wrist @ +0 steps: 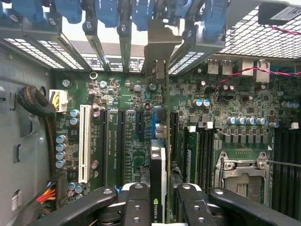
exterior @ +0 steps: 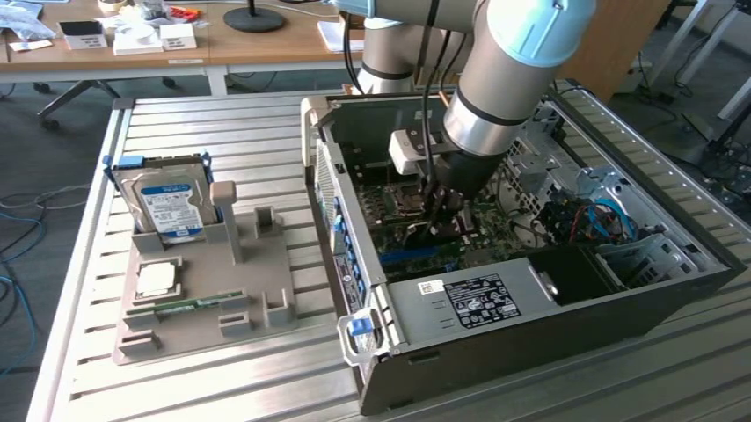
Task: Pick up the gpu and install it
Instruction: 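Insert the gpu into the slot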
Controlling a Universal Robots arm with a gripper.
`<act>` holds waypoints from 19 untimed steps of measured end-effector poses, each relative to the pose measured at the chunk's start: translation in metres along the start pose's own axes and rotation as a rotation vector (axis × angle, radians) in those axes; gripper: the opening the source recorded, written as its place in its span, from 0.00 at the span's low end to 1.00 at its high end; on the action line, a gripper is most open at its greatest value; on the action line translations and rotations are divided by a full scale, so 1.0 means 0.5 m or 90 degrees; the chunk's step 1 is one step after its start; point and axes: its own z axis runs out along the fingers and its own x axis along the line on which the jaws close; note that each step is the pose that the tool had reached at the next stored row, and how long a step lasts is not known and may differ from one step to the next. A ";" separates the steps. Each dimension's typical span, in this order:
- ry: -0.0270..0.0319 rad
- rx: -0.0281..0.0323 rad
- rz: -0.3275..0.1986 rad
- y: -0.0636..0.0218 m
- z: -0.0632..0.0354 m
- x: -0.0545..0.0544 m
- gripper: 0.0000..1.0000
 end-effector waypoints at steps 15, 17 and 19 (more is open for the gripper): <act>0.0078 0.0017 0.015 0.000 0.002 0.001 0.27; 0.0077 0.0020 0.018 0.000 0.003 0.001 0.27; 0.0076 0.0024 0.022 0.000 0.003 0.002 0.27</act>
